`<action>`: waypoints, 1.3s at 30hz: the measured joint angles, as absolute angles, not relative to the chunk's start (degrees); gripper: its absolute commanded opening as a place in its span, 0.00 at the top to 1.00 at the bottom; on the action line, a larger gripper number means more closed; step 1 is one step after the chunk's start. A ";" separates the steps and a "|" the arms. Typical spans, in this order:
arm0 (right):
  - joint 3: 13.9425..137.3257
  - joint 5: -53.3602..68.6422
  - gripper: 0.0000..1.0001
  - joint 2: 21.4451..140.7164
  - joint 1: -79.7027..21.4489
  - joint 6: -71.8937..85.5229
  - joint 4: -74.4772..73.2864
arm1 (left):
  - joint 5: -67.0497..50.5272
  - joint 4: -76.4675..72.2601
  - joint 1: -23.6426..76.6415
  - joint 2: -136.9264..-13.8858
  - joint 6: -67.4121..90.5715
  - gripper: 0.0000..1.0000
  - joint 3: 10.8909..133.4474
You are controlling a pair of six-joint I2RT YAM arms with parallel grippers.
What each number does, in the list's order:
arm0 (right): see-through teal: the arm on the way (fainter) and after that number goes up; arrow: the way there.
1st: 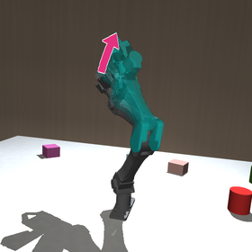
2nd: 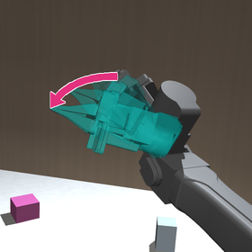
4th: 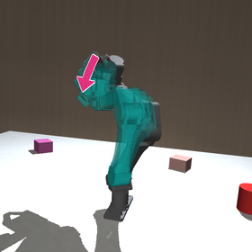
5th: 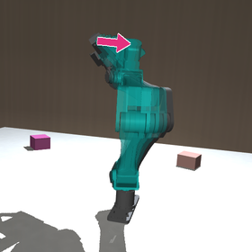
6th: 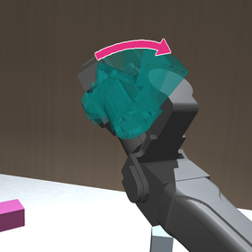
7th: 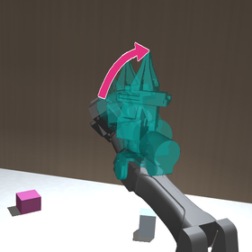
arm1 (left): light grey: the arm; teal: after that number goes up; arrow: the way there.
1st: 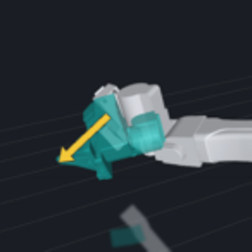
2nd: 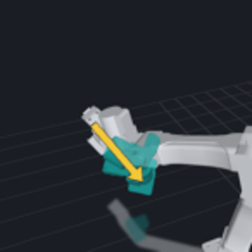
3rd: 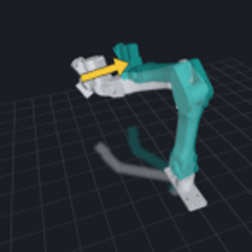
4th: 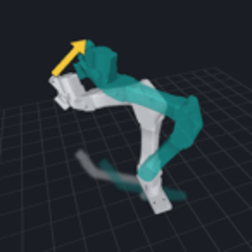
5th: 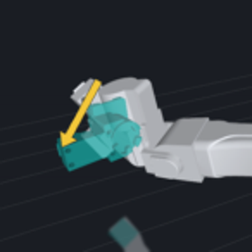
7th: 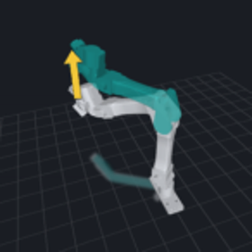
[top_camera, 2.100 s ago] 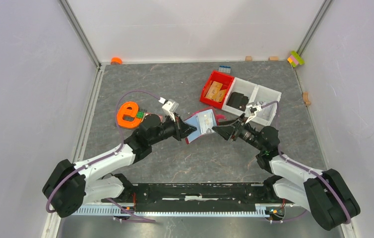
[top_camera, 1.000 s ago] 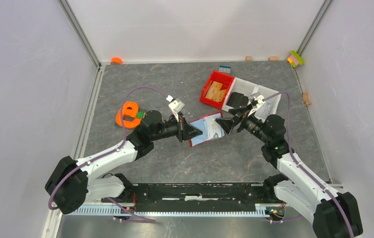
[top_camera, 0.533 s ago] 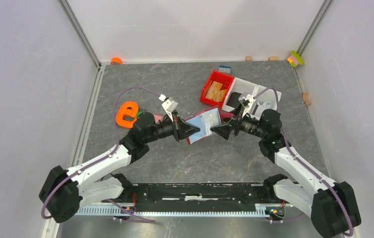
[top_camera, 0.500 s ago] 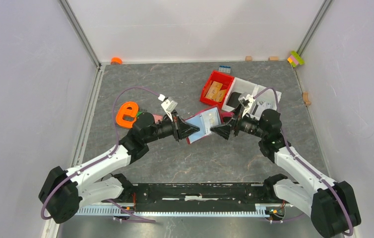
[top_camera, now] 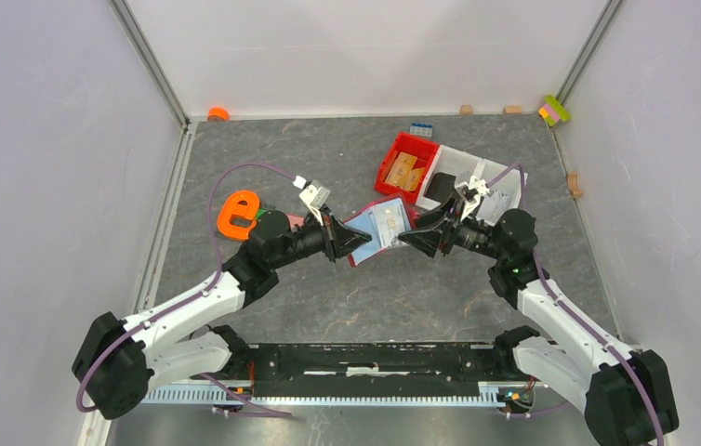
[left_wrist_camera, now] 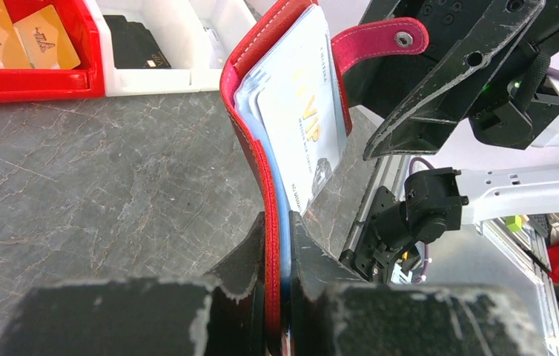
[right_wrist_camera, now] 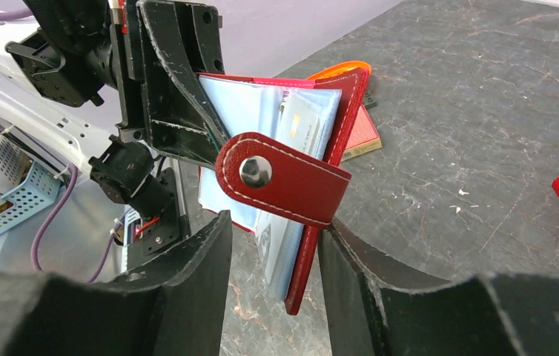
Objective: Take the credit cards out of the card holder
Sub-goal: Remove the credit card from the card holder.
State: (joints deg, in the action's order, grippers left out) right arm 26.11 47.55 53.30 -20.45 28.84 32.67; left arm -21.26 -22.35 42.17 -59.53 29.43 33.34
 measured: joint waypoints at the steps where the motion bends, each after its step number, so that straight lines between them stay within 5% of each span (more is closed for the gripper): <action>1: 26.09 47.55 0.52 53.25 -20.45 28.91 32.88 | -21.21 -22.35 42.17 -59.55 29.43 0.98 33.34; 14: 26.02 45.76 0.87 53.19 -20.45 27.79 31.48 | -21.15 -22.20 42.17 -60.42 29.39 0.98 33.34; 18: 26.02 45.54 0.89 53.23 -20.47 27.83 31.11 | -21.04 -22.17 42.17 -60.42 29.36 0.98 33.34; 21: 26.02 45.39 0.72 53.30 -20.47 27.83 31.09 | -21.06 -22.20 42.17 -60.49 29.34 0.98 33.34; 26: 26.00 45.65 0.69 54.04 -20.45 28.34 32.16 | -21.52 -21.93 42.19 -61.25 29.34 0.98 33.34; 31: 25.98 46.28 0.90 54.94 -20.45 29.12 32.80 | -21.56 -21.26 42.17 -61.36 29.36 0.98 33.34; 36: 25.96 46.26 0.93 54.96 -20.45 29.58 32.93 | -21.54 -21.21 42.17 -61.39 29.34 0.98 33.34; 37: 25.96 46.26 0.95 54.96 -20.45 29.63 32.93 | -21.54 -21.21 42.17 -61.39 29.34 0.94 33.34; 39: 25.96 46.00 1.00 54.96 -20.45 29.69 32.88 | -21.41 -21.12 42.17 -61.39 29.36 0.71 33.34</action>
State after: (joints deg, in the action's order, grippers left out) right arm 25.96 46.00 54.96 -20.45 29.69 32.88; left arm -21.41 -21.12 42.17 -61.39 29.36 33.34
